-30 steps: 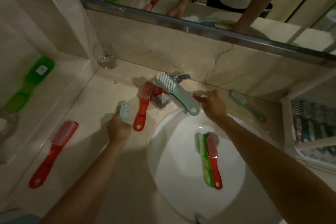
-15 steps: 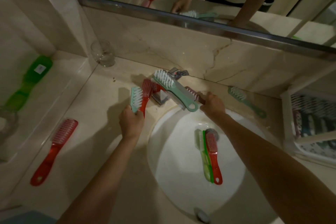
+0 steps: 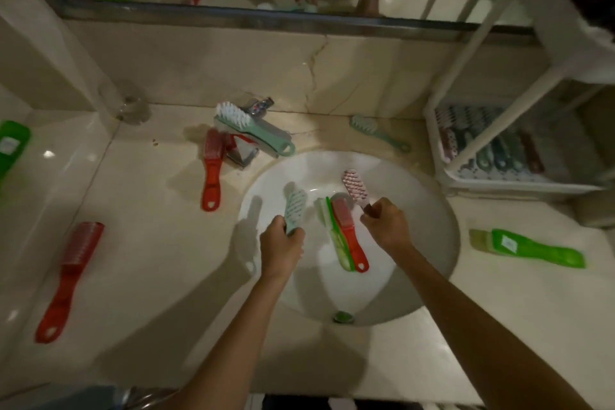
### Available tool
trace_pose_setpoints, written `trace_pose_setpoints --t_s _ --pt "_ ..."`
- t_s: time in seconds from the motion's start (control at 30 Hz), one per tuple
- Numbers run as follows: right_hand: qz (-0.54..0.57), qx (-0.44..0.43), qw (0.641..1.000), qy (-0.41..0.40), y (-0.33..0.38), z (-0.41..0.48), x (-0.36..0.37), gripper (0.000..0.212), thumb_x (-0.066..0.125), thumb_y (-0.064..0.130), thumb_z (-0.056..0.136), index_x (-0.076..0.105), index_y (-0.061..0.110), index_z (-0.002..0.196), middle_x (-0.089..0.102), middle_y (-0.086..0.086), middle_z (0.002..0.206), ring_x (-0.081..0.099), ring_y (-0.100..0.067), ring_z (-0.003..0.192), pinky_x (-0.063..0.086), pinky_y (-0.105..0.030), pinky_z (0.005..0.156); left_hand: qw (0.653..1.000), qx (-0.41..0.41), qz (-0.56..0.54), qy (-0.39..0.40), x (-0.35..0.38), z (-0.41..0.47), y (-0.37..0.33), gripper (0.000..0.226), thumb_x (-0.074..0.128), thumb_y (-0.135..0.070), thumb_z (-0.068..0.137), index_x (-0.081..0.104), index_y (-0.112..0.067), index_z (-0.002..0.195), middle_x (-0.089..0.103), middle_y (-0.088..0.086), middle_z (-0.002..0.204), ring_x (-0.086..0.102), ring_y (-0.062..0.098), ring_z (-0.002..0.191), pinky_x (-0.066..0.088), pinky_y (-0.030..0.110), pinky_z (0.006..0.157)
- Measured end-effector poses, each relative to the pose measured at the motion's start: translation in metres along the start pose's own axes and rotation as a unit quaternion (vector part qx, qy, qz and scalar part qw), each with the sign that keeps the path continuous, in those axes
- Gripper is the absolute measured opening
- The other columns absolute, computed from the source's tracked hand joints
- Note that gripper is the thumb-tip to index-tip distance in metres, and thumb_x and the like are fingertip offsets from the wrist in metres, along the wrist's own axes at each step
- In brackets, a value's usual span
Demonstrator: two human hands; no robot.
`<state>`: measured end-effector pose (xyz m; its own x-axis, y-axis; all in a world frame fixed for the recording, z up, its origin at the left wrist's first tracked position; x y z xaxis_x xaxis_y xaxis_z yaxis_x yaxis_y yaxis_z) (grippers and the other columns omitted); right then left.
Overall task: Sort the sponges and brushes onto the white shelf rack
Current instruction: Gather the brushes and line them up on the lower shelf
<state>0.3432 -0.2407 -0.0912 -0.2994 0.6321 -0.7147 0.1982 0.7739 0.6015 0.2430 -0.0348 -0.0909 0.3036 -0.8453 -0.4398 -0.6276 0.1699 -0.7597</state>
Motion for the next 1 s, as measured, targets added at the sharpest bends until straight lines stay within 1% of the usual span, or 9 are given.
trace_pose_setpoints --t_s 0.1,0.2,0.33,0.53,0.63,0.7,0.8,0.9,1.0 --pt "0.032 0.012 0.997 -0.071 -0.032 -0.018 -0.036 0.011 0.061 0.013 0.084 0.052 0.008 0.086 0.056 -0.005 0.081 0.050 -0.018 0.072 0.035 -0.023 0.062 0.997 0.044 0.015 0.062 0.045 -0.020 -0.024 0.009 0.053 -0.008 0.085 0.050 -0.009 0.076 0.065 0.019 0.086 0.062 0.024 0.063 0.053 0.027 0.055" --pt "0.070 0.010 0.989 -0.131 -0.064 -0.028 -0.077 0.011 0.062 0.010 0.081 0.054 0.004 0.084 0.058 -0.010 0.078 0.052 -0.023 0.072 0.036 -0.027 0.065 0.989 0.094 0.040 0.110 0.091 -0.040 -0.054 0.012 0.052 -0.009 0.087 0.058 -0.006 0.096 0.066 0.015 0.093 0.066 0.030 0.083 0.055 0.038 0.074" --pt "0.106 -0.011 0.967 -0.231 -0.102 -0.039 -0.140 0.011 0.062 0.007 0.082 0.053 0.002 0.080 0.062 -0.020 0.075 0.054 -0.028 0.066 0.035 -0.031 0.061 0.977 0.157 0.042 0.134 0.148 -0.068 -0.099 0.006 0.051 -0.004 0.085 0.055 -0.007 0.087 0.059 0.006 0.075 0.058 0.023 0.073 0.047 0.030 0.059" --pt "0.118 0.015 0.940 -0.321 -0.157 -0.030 -0.223 0.017 0.059 0.013 0.087 0.062 -0.004 0.088 0.069 -0.021 0.083 0.062 -0.036 0.078 0.032 -0.034 0.063 0.958 0.211 0.069 0.183 0.237 -0.104 -0.163 0.020 0.047 -0.009 0.091 0.058 -0.005 0.106 0.064 0.012 0.090 0.060 0.020 0.070 0.044 0.019 0.055" --pt "0.115 0.006 0.942 -0.314 -0.166 -0.006 -0.253 0.022 0.058 0.019 0.089 0.064 -0.002 0.086 0.070 -0.019 0.083 0.062 -0.036 0.078 0.031 -0.033 0.062 0.960 0.214 0.035 0.174 0.268 -0.109 -0.196 0.012 0.045 -0.001 0.090 0.055 -0.007 0.089 0.060 0.012 0.079 0.054 0.015 0.057 0.047 0.018 0.052" --pt "0.112 -0.012 0.947 -0.302 -0.164 0.016 -0.271 0.027 0.057 0.021 0.090 0.062 0.000 0.074 0.066 -0.021 0.071 0.060 -0.033 0.069 0.032 -0.034 0.061 0.964 0.214 0.031 0.155 0.284 -0.104 -0.216 0.012 0.047 0.001 0.087 0.056 -0.007 0.084 0.062 0.013 0.082 0.057 0.020 0.069 0.048 0.029 0.067" --pt "0.099 -0.006 0.961 -0.260 -0.166 0.057 -0.289 0.036 0.059 0.020 0.087 0.049 0.007 0.055 0.054 -0.022 0.059 0.050 -0.023 0.060 0.032 -0.030 0.058 0.976 0.176 0.004 0.127 0.296 -0.088 -0.234 0.006 0.057 0.000 0.082 0.056 -0.006 0.081 0.063 0.014 0.089 0.058 0.021 0.083 0.048 0.033 0.070" --pt "0.058 0.021 0.974 -0.217 -0.173 0.095 -0.299 0.035 0.058 0.028 0.088 0.060 0.002 0.065 0.060 -0.025 0.070 0.061 -0.028 0.071 0.042 -0.035 0.062 0.986 0.127 -0.042 0.101 0.302 -0.072 -0.242 0.029 0.059 0.005 0.081 0.041 -0.012 0.066 0.060 0.017 0.086 0.064 0.032 0.084 0.052 0.041 0.071" --pt "0.024 0.027 0.985 -0.167 -0.174 0.122 -0.296 0.038 0.045 0.038 0.095 0.052 0.014 0.066 0.058 -0.016 0.080 0.056 -0.025 0.075 0.042 -0.033 0.062 0.988 0.089 -0.076 0.102 0.309 -0.057 -0.247 0.033 0.051 0.009 0.086 0.041 -0.011 0.061 0.057 0.010 0.069 0.062 0.030 0.069 0.053 0.041 0.070"
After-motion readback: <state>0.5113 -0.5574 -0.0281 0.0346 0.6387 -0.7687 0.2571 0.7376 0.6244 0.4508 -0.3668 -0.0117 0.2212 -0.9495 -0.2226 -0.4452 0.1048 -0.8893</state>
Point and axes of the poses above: each hand's wrist, its own z-axis towards the middle knuckle, its own x-axis out of the palm, y = z × x, the point moved 9 cm from there along z, towards the middle knuckle
